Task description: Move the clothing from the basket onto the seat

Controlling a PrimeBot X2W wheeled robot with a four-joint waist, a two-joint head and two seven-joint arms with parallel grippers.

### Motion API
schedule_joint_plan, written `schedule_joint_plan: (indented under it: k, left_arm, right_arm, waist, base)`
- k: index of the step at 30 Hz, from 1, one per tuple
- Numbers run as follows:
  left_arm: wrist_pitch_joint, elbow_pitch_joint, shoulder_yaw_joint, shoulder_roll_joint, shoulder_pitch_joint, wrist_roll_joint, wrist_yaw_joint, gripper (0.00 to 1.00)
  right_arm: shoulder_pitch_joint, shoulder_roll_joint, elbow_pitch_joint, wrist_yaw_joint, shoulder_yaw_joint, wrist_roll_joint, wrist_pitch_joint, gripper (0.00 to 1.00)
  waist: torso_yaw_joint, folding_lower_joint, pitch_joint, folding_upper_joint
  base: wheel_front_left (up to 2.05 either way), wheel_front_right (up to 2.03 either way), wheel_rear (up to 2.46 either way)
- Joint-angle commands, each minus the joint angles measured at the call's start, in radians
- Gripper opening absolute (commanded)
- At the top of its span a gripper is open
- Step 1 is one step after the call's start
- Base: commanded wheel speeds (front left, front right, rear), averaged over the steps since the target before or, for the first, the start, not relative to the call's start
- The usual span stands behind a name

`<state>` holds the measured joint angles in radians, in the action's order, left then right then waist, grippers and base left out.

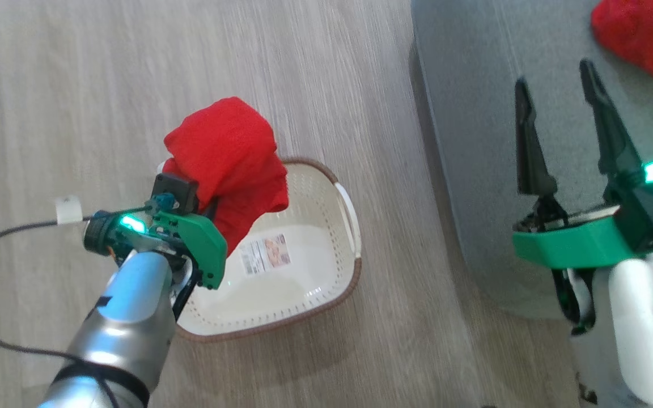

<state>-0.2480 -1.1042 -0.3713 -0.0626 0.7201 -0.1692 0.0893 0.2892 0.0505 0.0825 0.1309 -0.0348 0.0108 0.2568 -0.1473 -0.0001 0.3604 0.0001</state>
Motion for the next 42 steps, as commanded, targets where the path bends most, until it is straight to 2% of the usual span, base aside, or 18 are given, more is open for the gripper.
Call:
schedule_joint_plan:
  k: [1,8,13,21,25,42]
  left_arm:
    - [-0.013,0.044,0.037,-0.017,-0.013,-0.011,-0.001,0.00]
    - [-0.014,0.266,0.104,-0.012,-0.119,-0.034,-0.008,0.00]
    - [-0.014,0.431,0.163,-0.005,-0.220,-0.046,0.003,0.00]
    - [-0.014,0.649,0.209,0.009,-0.359,-0.047,0.016,0.00]
    - [-0.014,0.716,0.220,0.011,-0.400,-0.052,0.015,0.00]
    - [-0.014,1.014,0.196,0.012,-0.597,-0.169,-0.097,0.00]
  right_arm:
    - [-0.017,0.000,0.024,0.000,-0.014,0.007,0.005,1.00]
    - [-0.102,0.000,-0.010,0.000,-0.018,0.027,0.005,1.00]
    - [-0.150,0.000,-0.029,0.000,-0.015,0.020,0.005,1.00]
    - [-0.207,0.003,-0.048,0.000,-0.032,0.017,0.005,1.00]
    - [-0.222,0.009,-0.052,0.000,-0.032,0.016,0.005,1.00]
    - [-0.250,0.011,-0.045,0.000,-0.010,0.005,0.005,1.00]
  waist:
    - [0.031,0.0001,-0.059,-0.0001]
    - [0.068,0.0001,-0.165,-0.0001]
    - [0.083,0.0001,-0.233,-0.0001]
    - [0.098,0.0001,-0.301,-0.0001]
    - [0.104,0.0001,-0.318,-0.0001]
    - [0.156,0.0001,-0.346,-0.0001]
  base:
    - [0.00,0.00,0.00]
    - [0.00,0.00,0.00]
    - [0.00,0.00,0.00]
    - [0.00,0.00,0.00]
    - [0.00,0.00,0.00]
    - [0.00,0.00,0.00]
